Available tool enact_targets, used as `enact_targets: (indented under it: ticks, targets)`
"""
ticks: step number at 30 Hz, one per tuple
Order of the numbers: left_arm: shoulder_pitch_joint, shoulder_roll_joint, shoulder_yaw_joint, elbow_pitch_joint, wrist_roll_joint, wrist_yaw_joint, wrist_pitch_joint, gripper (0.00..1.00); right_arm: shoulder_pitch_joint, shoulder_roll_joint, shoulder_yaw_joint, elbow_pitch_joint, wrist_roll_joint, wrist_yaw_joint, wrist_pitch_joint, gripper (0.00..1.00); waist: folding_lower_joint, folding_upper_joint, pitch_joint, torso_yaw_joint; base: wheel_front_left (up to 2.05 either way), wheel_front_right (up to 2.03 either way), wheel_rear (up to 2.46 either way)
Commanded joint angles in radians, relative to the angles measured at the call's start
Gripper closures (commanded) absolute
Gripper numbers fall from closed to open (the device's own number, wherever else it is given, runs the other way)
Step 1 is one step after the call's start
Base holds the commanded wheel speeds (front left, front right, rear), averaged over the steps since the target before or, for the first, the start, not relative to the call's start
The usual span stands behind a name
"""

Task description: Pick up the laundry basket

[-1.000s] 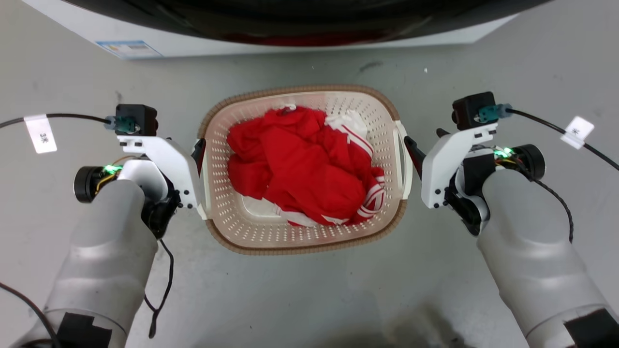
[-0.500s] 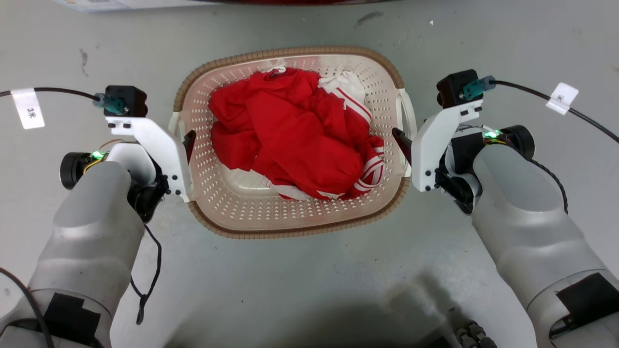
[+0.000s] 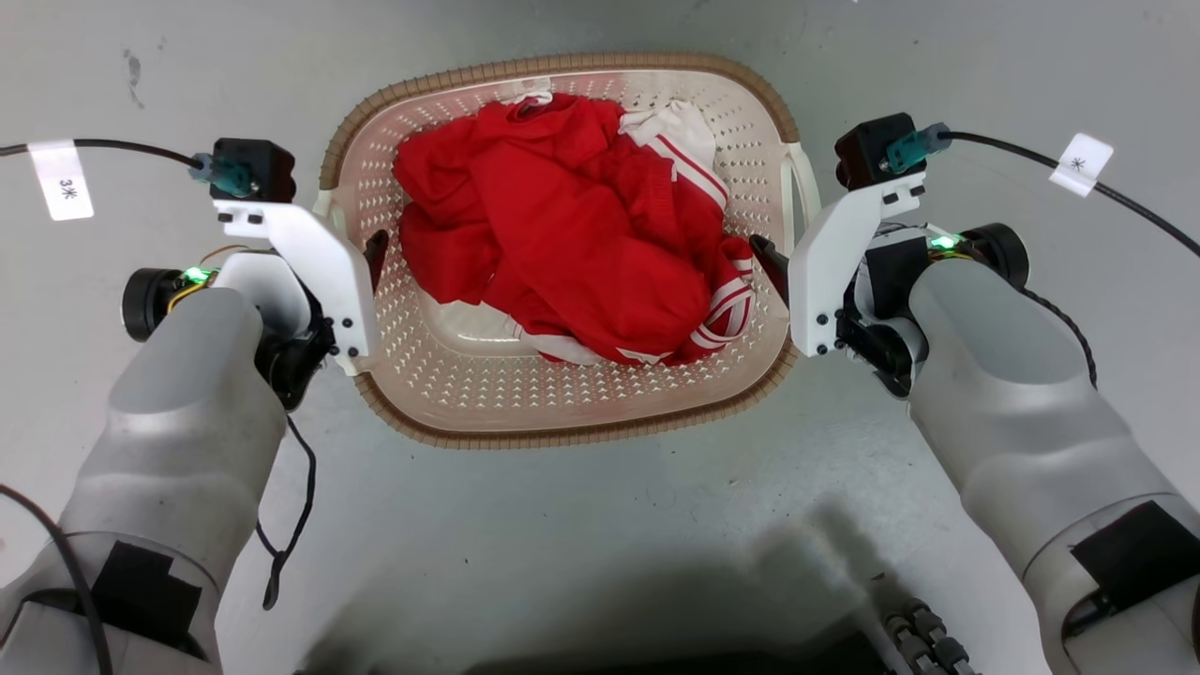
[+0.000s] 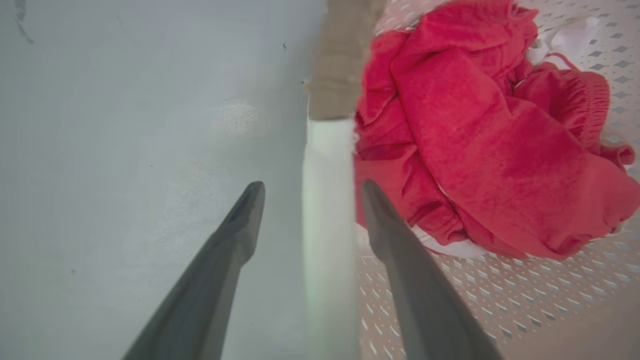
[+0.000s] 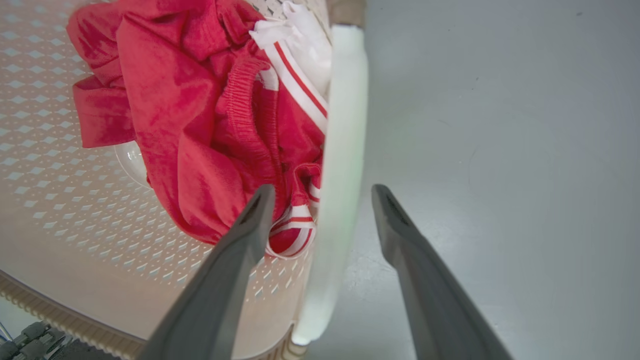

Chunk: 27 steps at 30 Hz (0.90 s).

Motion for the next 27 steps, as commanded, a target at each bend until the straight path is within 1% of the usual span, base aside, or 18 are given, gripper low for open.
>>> enact_targets:
  ticks: [1,7,8,9,10,21,27]
  targets:
    - [-0.016,-0.004,-0.003,0.004,-0.004,-0.002,-0.005,0.0,-0.024,0.002,0.004,0.006,0.006,-0.001,-0.006,0.0,-0.0001,0.0,0.003,0.002,0.0,0.0,0.0]
    - [-0.035,-0.013,-0.035,0.016,-0.035,-0.002,-0.009,0.0,-0.038,0.002,0.034,0.031,0.044,-0.001,-0.004,0.0,-0.0001,0.0,0.013,0.008,0.0,0.0,0.0]
    - [-0.037,-0.014,-0.039,0.018,-0.04,-0.002,-0.008,0.1,-0.039,0.002,0.035,0.037,0.053,-0.001,-0.002,0.13,-0.0001,0.0,0.014,0.009,0.0,0.0,0.0]
    - [-0.04,-0.015,-0.044,0.016,-0.045,-0.002,-0.014,0.75,-0.038,0.002,0.039,0.041,0.062,-0.001,0.001,0.69,-0.0001,0.0,0.015,0.01,0.0,0.0,0.0]
    - [-0.034,-0.02,-0.052,0.016,-0.054,-0.002,0.0,1.0,-0.037,0.002,0.044,0.043,0.07,-0.001,0.005,1.0,-0.0001,0.0,0.016,0.011,0.0,0.0,0.0]
    - [-0.034,-0.015,-0.101,0.028,-0.115,-0.002,0.01,1.0,-0.042,0.002,0.096,0.067,0.126,0.001,0.021,1.0,-0.0001,0.0,0.001,0.011,0.0,0.0,0.0]
    - [-0.03,-0.028,-0.129,0.042,-0.152,-0.002,0.061,1.0,-0.04,0.002,0.121,0.08,0.151,0.001,0.065,1.0,-0.0001,0.0,-0.046,0.015,0.0,0.0,0.0]
